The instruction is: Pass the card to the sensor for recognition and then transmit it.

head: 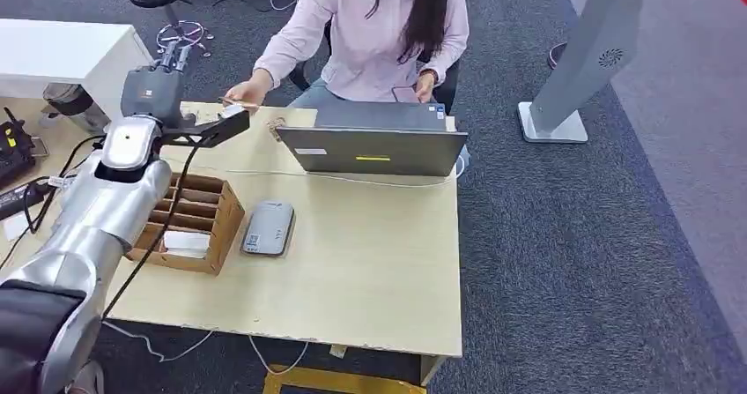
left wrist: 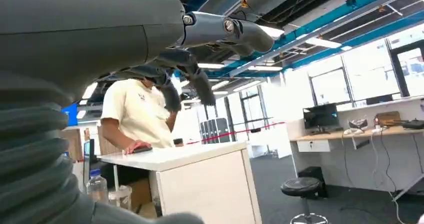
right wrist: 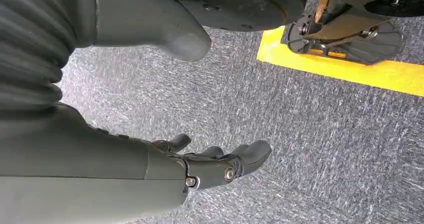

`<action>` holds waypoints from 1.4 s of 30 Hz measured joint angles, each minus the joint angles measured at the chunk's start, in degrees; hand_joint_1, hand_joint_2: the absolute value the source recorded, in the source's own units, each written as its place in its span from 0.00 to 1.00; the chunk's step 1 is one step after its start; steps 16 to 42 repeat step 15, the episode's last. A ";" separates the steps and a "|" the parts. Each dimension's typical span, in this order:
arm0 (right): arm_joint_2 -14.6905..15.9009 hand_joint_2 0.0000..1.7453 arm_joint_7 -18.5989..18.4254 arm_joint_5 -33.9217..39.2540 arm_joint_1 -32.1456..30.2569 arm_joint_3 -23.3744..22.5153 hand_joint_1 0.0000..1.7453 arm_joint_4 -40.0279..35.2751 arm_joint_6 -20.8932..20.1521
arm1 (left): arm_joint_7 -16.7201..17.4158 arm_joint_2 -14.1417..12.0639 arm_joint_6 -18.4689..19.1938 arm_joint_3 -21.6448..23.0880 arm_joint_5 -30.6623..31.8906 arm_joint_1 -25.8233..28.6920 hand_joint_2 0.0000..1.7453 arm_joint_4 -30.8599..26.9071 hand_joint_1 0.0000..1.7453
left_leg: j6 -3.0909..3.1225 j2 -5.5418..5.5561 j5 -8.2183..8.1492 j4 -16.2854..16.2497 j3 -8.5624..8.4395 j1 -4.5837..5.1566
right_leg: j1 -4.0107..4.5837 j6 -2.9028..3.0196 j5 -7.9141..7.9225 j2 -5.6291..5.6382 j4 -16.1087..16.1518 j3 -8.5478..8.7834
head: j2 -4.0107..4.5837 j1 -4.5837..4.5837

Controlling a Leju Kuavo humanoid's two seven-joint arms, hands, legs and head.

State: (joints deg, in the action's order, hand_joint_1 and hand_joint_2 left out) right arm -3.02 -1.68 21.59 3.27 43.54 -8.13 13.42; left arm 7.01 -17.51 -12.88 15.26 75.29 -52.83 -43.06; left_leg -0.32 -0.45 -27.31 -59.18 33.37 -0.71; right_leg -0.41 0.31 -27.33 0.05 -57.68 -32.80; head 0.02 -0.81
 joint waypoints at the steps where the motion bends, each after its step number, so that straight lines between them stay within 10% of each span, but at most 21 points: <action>1: 0.00 1.00 0.09 0.04 -0.01 0.00 0.00 0.02 0.07 | -0.63 0.00 -0.79 0.00 -0.92 0.19 1.00 0.00 0.00 | 0.00 0.00 0.00 0.00 0.02 0.00 | 0.00 0.00 0.00 0.00 0.00 0.01 | 0.00 0.00; 6: 0.02 1.00 0.77 0.70 -0.16 0.00 0.00 0.02 0.07 | -6.21 -2.22 -6.73 -0.59 -13.28 8.68 1.00 -9.68 0.00 | 0.00 -0.18 -0.04 0.03 -0.01 0.02 | -0.02 0.00 -0.01 0.17 -0.02 0.01 | 0.00 0.02; 10: 0.02 1.00 1.95 2.47 -0.58 0.00 0.00 0.02 0.42 | -15.44 -4.24 -6.51 -8.06 -35.52 26.61 1.00 -29.12 0.00 | -0.02 -0.73 -0.35 0.12 -0.23 0.07 | -0.10 0.04 -0.17 0.70 -0.02 0.00 | 0.02 -0.04; 15: 0.00 1.00 3.67 5.09 -1.45 -0.20 0.00 0.02 1.40 | -30.50 -1.02 5.04 -25.38 -67.22 49.74 1.00 -50.19 0.00 | 0.00 -1.03 -0.62 0.14 -0.21 0.06 | -0.09 0.06 -0.41 1.01 -0.02 -0.07 | 0.00 -0.04; 42: 0.00 1.00 3.67 5.09 -1.45 -0.20 0.00 0.02 1.40 | -30.50 -1.02 5.04 -25.38 -67.22 49.74 1.00 -50.19 0.00 | 0.00 -1.03 -0.62 0.14 -0.21 0.06 | -0.09 0.06 -0.41 1.01 -0.02 -0.07 | 0.00 -0.04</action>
